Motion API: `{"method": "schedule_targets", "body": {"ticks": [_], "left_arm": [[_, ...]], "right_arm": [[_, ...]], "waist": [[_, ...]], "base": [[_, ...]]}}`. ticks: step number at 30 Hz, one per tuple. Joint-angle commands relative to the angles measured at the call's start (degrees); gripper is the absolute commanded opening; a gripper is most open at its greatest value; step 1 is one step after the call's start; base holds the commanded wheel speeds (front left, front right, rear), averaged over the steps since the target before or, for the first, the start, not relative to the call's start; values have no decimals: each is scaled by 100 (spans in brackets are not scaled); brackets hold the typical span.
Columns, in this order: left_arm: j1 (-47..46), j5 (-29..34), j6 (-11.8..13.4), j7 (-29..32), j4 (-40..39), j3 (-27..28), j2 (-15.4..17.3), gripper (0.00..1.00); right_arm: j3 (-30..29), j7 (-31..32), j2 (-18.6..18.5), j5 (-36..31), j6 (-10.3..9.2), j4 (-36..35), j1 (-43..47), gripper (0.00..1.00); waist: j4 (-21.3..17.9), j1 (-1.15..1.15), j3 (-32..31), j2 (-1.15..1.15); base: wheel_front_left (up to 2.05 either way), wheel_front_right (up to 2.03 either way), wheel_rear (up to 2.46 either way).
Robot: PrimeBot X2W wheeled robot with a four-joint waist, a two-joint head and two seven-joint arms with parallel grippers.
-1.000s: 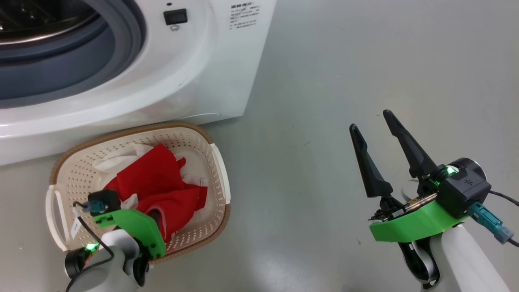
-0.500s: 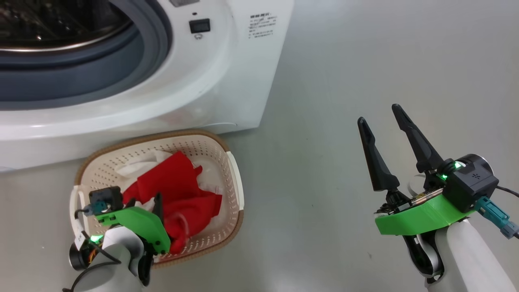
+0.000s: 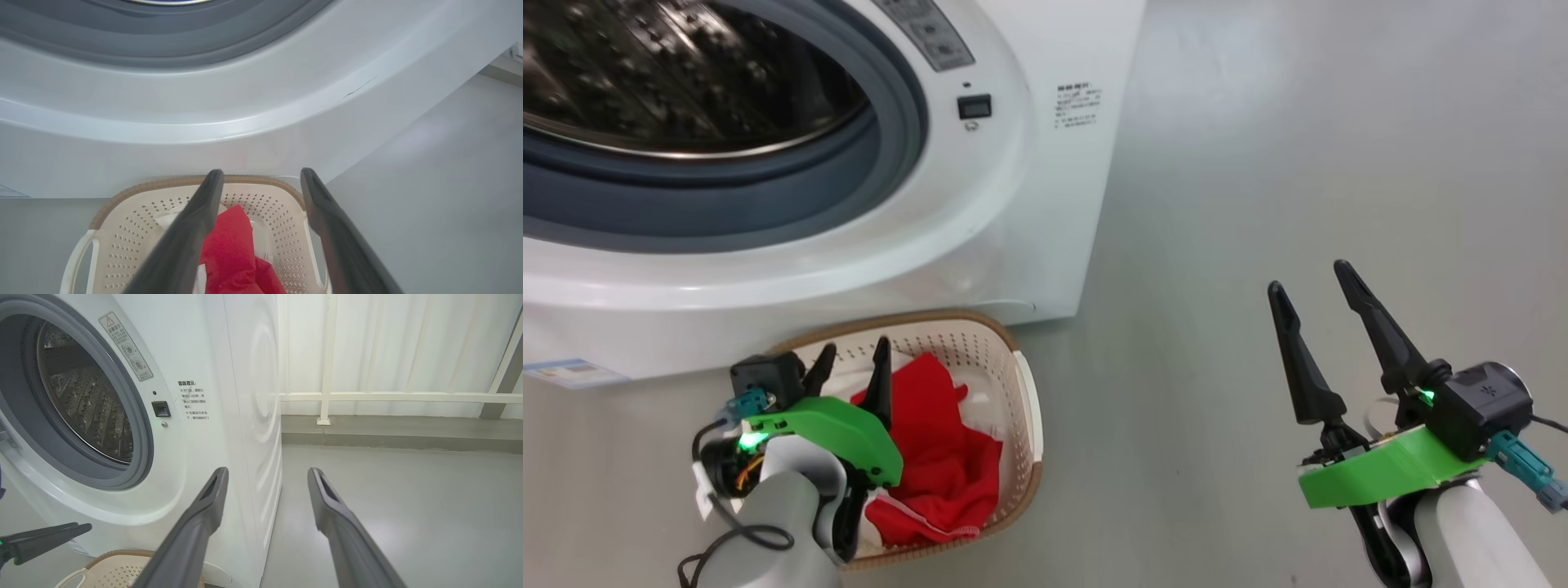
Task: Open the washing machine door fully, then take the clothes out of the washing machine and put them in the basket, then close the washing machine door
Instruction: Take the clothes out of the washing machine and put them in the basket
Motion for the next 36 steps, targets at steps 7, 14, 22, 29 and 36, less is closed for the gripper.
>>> {"method": "schedule_targets", "body": {"ticks": [7,14,22,29,36], "left_arm": [[918,416,268,-69,-1951,575,197,100],[1707,792,347,-69,-3434,836,190,100],[2359,1032,409,-69,-4363,1045,215,100],[2714,1089,348,-70,-4654,1088,298,100],[2962,1154,357,-70,-4749,1075,362,100]], "right_arm": [[-93,-36,-37,-150,20,-87,219,100],[-280,-36,-48,-181,20,-46,416,100],[-592,-36,-16,-267,20,-47,616,100],[-664,-36,10,-317,20,-101,787,100],[-641,-36,55,-353,20,-147,989,100]], "waist": [[214,0,-633,0],[269,0,-1024,0],[335,0,-1361,0],[357,0,-1551,0],[329,0,-1697,0]], "base": [[0,0,0],[0,0,0],[0,0,0],[0,0,0],[0,0,0]]}}
